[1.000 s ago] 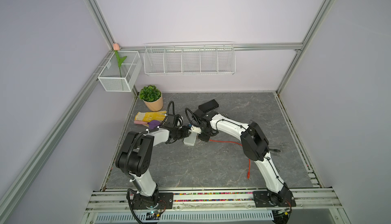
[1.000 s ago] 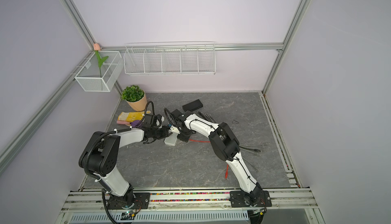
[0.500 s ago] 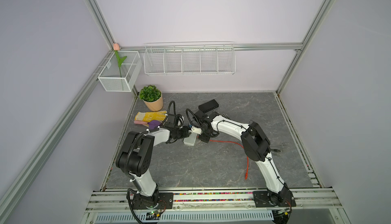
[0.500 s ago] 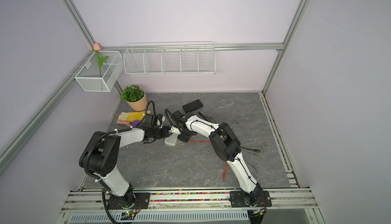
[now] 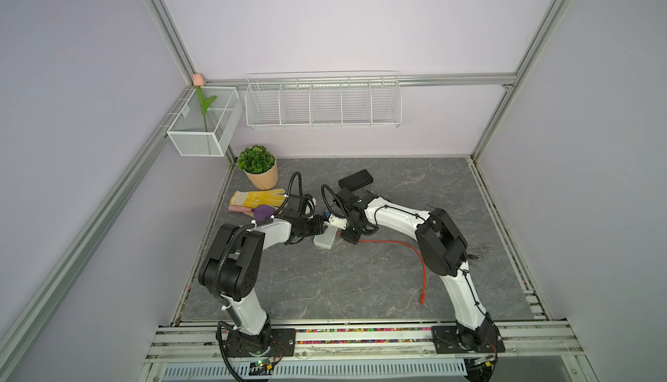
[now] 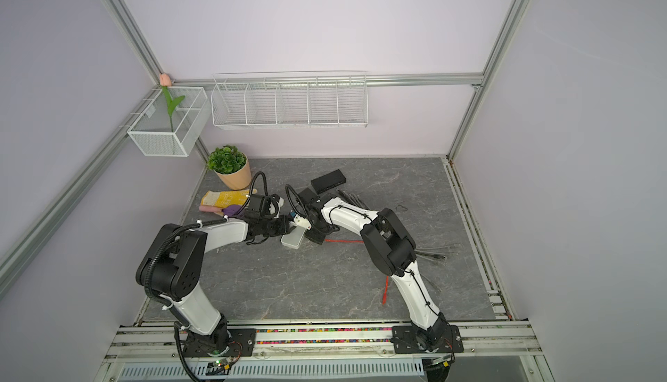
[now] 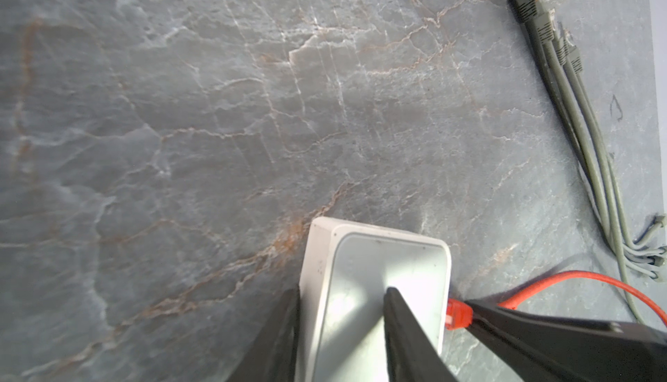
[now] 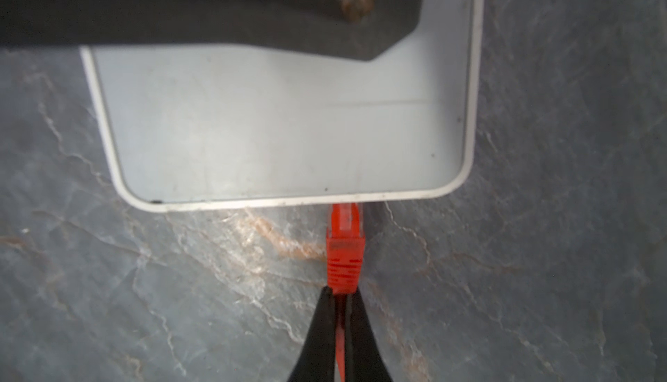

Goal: Insert the plug into the switch port
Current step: 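Push the red plug into the router port with the right gripper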

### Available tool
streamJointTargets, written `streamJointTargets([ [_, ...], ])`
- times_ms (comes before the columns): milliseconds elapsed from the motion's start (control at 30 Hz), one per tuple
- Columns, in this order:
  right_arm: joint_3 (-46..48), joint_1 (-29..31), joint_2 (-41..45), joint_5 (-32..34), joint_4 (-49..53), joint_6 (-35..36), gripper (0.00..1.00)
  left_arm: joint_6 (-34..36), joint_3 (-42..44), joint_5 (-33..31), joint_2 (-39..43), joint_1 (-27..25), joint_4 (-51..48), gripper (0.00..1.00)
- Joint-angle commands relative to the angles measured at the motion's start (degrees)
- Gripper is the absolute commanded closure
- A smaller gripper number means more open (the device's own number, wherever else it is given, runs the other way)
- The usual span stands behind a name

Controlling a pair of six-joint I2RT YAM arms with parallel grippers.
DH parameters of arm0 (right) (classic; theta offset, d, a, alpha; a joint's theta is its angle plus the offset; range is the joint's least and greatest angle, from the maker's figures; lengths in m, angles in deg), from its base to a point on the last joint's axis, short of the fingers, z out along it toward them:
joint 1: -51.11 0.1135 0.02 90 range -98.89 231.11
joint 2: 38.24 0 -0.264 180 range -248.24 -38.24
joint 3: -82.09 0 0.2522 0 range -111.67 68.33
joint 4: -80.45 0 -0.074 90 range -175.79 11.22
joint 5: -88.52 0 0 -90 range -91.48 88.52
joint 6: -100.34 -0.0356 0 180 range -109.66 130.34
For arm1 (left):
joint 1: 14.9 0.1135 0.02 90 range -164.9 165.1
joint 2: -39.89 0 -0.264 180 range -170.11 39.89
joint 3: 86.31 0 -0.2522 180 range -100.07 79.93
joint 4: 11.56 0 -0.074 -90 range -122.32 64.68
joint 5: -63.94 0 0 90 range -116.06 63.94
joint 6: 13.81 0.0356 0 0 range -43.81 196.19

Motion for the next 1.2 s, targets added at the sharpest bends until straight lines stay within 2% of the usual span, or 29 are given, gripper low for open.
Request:
streamJointTargets([
  [0, 0.3, 1.2, 3.6, -9.6, -16.2, -1.0, 0.93, 0.8, 1.0, 8.7, -2.3, -4.6, -1.9, 0.64],
  [400, 2.3, 0.7, 4.5, -11.8, -20.8, -4.3, 0.93, 0.2, 2.4, 8.8, -2.1, -6.0, -0.7, 0.65],
  [600, 2.5, 0.3, 4.4, -10.1, -22.5, -6.2, 0.93, -1.0, 4.5, 8.9, -1.6, -7.2, 1.1, 0.65],
  [1167, 5.4, -0.1, 6.0, -11.0, -30.1, -8.4, 0.93, -1.8, 7.8, 10.1, -1.1, -9.9, 4.4, 0.65],
])
